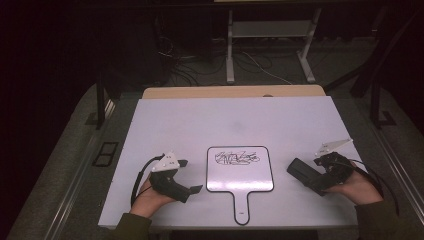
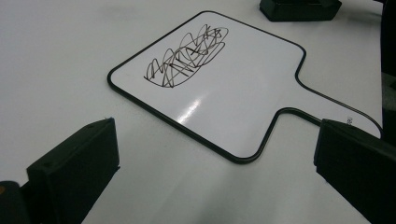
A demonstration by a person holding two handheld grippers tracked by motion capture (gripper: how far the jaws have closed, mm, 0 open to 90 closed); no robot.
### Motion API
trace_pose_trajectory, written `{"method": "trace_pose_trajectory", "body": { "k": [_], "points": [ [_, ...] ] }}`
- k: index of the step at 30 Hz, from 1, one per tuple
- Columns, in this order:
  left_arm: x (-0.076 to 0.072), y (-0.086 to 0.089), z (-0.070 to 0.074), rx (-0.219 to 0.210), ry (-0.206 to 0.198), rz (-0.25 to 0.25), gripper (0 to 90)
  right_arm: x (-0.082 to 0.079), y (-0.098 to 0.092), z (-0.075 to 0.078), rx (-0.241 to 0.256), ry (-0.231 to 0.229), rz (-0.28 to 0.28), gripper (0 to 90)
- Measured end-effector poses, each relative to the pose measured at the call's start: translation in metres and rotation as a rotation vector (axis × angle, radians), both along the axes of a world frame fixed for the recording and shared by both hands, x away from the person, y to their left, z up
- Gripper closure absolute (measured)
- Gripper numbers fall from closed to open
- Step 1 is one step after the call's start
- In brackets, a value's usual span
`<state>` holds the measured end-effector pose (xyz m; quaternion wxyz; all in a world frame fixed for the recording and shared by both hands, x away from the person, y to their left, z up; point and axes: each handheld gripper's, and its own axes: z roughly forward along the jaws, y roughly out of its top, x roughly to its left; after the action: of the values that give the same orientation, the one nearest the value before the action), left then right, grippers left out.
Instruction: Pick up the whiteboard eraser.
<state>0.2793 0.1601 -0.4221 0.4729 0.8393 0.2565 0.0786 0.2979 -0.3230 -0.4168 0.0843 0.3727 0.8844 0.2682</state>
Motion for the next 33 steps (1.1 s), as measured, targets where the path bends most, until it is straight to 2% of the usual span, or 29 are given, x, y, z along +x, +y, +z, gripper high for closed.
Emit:
{"method": "trace_pose_trajectory", "body": {
  "k": [1,2,7,9,21,29,33],
  "points": [
    [0.000,0.000,0.000,-0.001,0.001,0.001,0.0,0.000,0.001,-0.001,-0.003,0.006,0.002,12.6],
    [0.001,0.000,0.000,0.001,0.001,0.002,0.0,0.000,0.001,-0.001,-0.003,0.005,0.008,14.4],
    [0.001,0.000,0.000,0.005,0.002,0.001,0.0,0.000,0.003,-0.004,-0.025,0.019,0.001,15.2],
    [0.001,0.000,0.000,0.006,0.003,0.002,0.0,0.001,0.003,-0.004,-0.032,0.022,0.003,19.5],
    [0.001,0.000,-0.001,0.006,0.006,0.002,0.0,0.003,0.005,-0.013,-0.102,0.042,0.004,28.1],
    [0.001,0.000,0.000,0.006,0.004,0.002,0.0,0.002,0.005,-0.014,-0.112,0.047,0.008,37.1],
    [0.001,0.000,0.000,0.005,0.005,0.003,0.0,0.002,0.005,-0.014,-0.114,0.044,0.011,37.6]
  ]
}}
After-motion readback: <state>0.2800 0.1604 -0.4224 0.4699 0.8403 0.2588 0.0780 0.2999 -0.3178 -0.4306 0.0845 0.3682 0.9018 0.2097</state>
